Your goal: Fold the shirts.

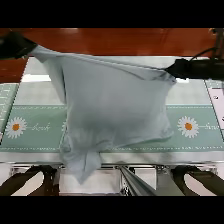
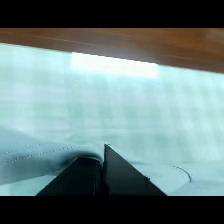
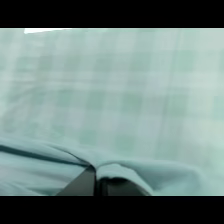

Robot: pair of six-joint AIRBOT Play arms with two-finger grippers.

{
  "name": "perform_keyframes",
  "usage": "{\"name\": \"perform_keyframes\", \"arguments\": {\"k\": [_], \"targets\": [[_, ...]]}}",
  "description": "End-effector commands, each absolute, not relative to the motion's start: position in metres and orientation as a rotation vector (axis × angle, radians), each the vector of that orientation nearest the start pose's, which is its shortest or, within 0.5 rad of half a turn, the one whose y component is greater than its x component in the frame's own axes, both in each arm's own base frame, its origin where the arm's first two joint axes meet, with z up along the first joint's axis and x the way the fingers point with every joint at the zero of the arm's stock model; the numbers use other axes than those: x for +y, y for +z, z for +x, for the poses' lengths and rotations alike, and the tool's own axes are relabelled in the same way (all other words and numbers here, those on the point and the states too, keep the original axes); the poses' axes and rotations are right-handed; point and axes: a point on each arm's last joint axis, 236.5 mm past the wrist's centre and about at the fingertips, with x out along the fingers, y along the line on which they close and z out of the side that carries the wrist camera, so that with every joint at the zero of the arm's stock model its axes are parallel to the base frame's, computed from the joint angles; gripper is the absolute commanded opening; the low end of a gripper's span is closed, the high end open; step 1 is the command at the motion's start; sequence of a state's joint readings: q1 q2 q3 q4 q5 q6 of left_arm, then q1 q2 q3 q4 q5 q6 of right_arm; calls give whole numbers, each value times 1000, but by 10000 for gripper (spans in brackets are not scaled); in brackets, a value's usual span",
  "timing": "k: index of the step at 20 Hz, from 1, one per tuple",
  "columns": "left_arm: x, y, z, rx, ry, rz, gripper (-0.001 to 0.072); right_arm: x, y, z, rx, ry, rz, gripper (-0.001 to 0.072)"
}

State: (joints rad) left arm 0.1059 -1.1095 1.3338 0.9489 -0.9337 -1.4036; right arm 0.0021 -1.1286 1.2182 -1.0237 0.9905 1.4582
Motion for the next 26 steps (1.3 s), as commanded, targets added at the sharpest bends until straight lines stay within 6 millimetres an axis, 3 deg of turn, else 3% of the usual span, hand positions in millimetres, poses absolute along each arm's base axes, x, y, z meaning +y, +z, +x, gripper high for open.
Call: {"name": "perform_keyframes", "arguments": {"k": [1, 3, 5, 7, 8, 9, 10, 11, 13, 16, 18, 20, 22, 26], "targets": [[-70, 157, 509, 623, -231, -487, 21, 107, 86, 506, 894, 316, 463, 36], [-73, 126, 526, 664, -201, -537, 22, 114, 82, 549, 890, 330, 525, 36], [-77, 99, 531, 724, -184, -574, 22, 117, 76, 578, 899, 322, 579, 37], [-86, 80, 527, 787, -200, -580, 23, 118, 67, 590, 919, 305, 625, 36], [-90, 73, 523, 818, -208, -579, 75, 116, 61, 589, 942, 293, 647, 37], [-92, 67, 518, 851, -218, -576, 365, 111, 58, 585, 966, 285, 659, 125], [-91, 62, 512, 883, -221, -574, 695, 105, 55, 578, 1002, 287, 659, 492], [-87, 56, 499, 946, -236, -557, 702, 95, 55, 568, 1037, 290, 653, 626], [-66, 40, 454, 1149, -293, -454, 701, 59, 48, 528, 1181, 289, 561, 619], [-13, 5, 365, 1500, -227, -450, 701, -44, 19, 428, 1527, 69, 285, 619], [-3, -17, 319, 1571, -181, -554, 701, -73, 16, 406, 1452, -61, 380, 619], [-2, -45, 258, 1659, -182, -602, 701, -71, 1, 386, 1312, -101, 514, 618], [-1, -67, 225, 1644, -105, -769, 701, -43, -16, 355, 1229, -54, 624, 618], [-16, -68, 225, 1406, -106, -1068, 701, 16, -33, 304, 1193, 80, 760, 618]]}}
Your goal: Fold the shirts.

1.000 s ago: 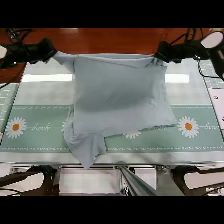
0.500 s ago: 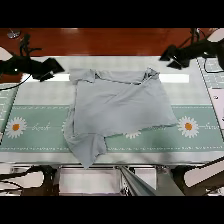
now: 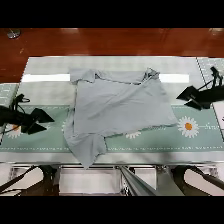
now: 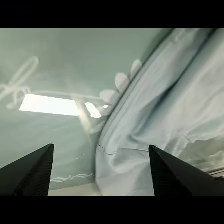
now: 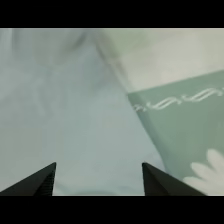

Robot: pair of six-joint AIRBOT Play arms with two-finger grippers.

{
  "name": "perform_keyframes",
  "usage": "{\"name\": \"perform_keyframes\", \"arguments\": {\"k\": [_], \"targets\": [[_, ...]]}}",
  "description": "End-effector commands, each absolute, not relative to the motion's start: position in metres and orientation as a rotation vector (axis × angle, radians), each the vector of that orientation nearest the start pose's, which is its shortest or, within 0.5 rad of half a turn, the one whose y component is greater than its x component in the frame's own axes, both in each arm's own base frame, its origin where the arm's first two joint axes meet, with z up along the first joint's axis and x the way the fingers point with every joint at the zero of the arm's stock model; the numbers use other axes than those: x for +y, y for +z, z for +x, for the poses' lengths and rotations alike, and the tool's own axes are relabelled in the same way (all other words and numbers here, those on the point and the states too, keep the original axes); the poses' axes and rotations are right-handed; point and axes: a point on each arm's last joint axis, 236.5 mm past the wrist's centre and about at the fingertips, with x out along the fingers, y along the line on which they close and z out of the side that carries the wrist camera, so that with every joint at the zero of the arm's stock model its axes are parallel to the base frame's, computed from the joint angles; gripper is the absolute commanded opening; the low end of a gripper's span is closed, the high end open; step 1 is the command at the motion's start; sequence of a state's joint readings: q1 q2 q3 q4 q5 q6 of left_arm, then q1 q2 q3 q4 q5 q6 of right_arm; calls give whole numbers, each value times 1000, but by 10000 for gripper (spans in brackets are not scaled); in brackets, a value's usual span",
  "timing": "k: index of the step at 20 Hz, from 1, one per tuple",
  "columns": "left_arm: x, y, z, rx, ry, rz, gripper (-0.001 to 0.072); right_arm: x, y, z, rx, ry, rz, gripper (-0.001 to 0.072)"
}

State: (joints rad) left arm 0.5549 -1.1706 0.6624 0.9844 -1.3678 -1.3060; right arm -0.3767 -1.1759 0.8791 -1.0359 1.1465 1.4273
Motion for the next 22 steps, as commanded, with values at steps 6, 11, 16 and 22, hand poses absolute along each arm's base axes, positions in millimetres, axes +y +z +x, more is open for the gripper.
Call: {"name": "perform_keyframes", "arguments": {"k": [6, 11, 16, 22], "targets": [[-57, -93, 208, 1421, -168, -1082, 701, 34, -35, 284, 1223, 126, 789, 618], [-83, -100, 207, 1445, -218, -1017, 700, 35, -35, 282, 1233, 132, 794, 618], [-106, -105, 208, 1463, -278, -908, 251, 30, -34, 283, 1226, 110, 811, 618], [-106, -96, 210, 1460, -318, -909, 22, -51, -68, 229, 1337, -212, 850, 618]]}}
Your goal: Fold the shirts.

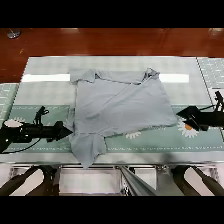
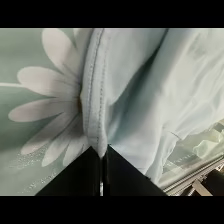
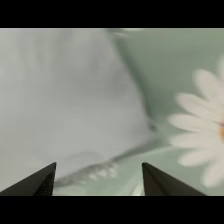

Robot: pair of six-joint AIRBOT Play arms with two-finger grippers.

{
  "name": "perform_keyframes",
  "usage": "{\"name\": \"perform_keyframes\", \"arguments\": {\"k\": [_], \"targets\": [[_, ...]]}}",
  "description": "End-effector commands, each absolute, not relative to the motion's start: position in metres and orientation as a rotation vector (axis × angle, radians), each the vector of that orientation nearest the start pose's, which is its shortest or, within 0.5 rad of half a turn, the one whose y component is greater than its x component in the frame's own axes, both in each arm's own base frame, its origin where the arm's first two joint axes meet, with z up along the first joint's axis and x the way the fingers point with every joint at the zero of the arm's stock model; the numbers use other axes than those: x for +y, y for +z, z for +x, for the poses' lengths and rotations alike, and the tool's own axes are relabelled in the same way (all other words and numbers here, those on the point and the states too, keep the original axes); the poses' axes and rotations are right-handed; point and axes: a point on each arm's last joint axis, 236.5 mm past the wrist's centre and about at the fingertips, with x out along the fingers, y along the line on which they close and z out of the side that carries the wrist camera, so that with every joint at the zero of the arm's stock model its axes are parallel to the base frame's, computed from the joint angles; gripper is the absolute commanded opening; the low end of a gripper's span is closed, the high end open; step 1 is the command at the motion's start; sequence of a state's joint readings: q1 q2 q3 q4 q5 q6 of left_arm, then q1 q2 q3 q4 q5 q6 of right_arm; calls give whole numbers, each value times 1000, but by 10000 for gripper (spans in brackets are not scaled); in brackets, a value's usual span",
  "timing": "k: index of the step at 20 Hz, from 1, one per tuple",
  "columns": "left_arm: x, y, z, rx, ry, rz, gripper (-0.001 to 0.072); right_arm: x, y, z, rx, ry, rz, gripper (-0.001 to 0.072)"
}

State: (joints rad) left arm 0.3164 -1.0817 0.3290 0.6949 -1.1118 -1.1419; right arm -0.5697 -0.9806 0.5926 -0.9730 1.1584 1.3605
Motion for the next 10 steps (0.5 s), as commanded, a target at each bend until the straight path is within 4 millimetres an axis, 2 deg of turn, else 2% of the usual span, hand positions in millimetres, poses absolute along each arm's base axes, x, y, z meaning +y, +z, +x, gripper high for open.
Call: {"name": "perform_keyframes", "arguments": {"k": [1, 3, 6, 10], "targets": [[-106, -96, 210, 1459, -316, -908, 22, -47, -80, 222, 1353, -232, 869, 618], [-106, -97, 211, 1458, -314, -908, 22, -39, -90, 223, 1348, -240, 927, 618], [-106, -97, 211, 1456, -314, -909, 22, -26, -93, 245, 1323, -174, 946, 618], [-106, -97, 211, 1456, -313, -909, 22, -5, -102, 279, 1381, -76, 917, 618]]}}
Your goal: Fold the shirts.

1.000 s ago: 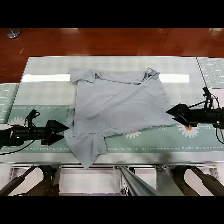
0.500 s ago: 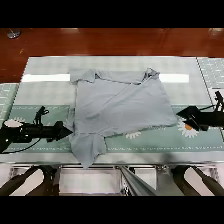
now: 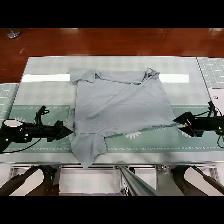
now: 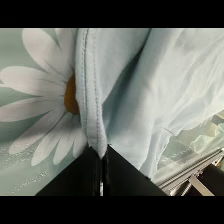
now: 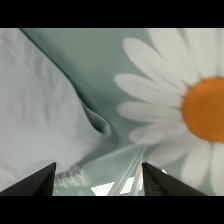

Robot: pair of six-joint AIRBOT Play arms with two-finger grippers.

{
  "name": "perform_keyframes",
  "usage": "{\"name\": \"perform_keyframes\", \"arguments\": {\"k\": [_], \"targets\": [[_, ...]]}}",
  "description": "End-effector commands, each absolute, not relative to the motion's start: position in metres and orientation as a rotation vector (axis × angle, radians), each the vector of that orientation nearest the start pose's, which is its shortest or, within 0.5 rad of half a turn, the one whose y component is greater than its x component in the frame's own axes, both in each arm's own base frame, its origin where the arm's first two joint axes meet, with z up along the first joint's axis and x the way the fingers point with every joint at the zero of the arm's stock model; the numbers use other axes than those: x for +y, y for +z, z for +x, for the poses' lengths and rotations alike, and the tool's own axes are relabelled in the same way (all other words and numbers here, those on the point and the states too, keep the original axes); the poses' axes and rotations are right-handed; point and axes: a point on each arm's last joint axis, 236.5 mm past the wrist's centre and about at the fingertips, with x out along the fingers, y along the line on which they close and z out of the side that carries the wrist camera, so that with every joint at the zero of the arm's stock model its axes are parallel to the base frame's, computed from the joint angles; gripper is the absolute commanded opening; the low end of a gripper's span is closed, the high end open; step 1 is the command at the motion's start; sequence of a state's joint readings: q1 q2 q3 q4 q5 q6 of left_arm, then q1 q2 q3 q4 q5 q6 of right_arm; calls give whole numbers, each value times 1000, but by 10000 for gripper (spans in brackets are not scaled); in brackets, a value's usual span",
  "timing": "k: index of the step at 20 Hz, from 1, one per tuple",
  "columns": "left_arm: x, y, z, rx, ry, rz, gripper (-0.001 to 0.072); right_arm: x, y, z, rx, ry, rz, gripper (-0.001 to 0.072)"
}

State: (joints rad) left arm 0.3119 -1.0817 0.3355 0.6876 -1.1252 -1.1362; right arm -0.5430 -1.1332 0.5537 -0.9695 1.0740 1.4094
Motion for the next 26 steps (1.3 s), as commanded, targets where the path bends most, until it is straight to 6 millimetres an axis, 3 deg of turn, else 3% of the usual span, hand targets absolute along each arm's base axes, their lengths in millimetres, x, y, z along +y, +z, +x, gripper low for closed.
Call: {"name": "perform_keyframes", "arguments": {"k": [1, 4, 5, 6, 8, 9, 10, 12, 14, 15, 17, 19, 20, 22, 26], "targets": [[-106, -97, 211, 1456, -313, -909, 22, 2, -103, 288, 1384, -60, 911, 618], [-107, -95, 213, 1446, -317, -920, 22, 19, -106, 314, 1393, -38, 893, 597], [-108, -92, 217, 1427, -334, -919, 22, 25, -104, 321, 1395, -16, 870, 390], [-110, -85, 224, 1397, -357, -924, 22, 31, -100, 326, 1401, 10, 839, 33], [-105, -56, 255, 1296, -387, -942, 21, 29, -72, 351, 1359, 58, 772, 36], [-100, -29, 278, 1214, -415, -938, 21, 24, -44, 369, 1326, 94, 725, 36], [-94, 7, 303, 1117, -453, -906, 21, 20, -5, 391, 1263, 136, 672, 36], [-76, 107, 354, 861, -495, -749, 21, 14, 96, 435, 1051, 193, 579, 36], [-59, 223, 383, 582, -478, -607, 21, 14, 208, 456, 801, 234, 474, 35], [-52, 283, 386, 449, -461, -536, 20, 17, 262, 452, 687, 250, 414, 36], [-37, 370, 374, 276, -380, -390, 20, 22, 350, 423, 496, 259, 317, 35], [-21, 434, 342, 165, -255, -231, 20, 25, 410, 378, 349, 236, 238, 36], [-15, 455, 324, 129, -203, -168, 21, 28, 434, 349, 285, 226, 205, 36], [-9, 489, 282, 63, -112, -54, 20, 33, 465, 298, 193, 202, 147, 36], [7, 523, 200, -43, 86, 72, 20, 39, 488, 218, 104, 148, 83, 36]]}}
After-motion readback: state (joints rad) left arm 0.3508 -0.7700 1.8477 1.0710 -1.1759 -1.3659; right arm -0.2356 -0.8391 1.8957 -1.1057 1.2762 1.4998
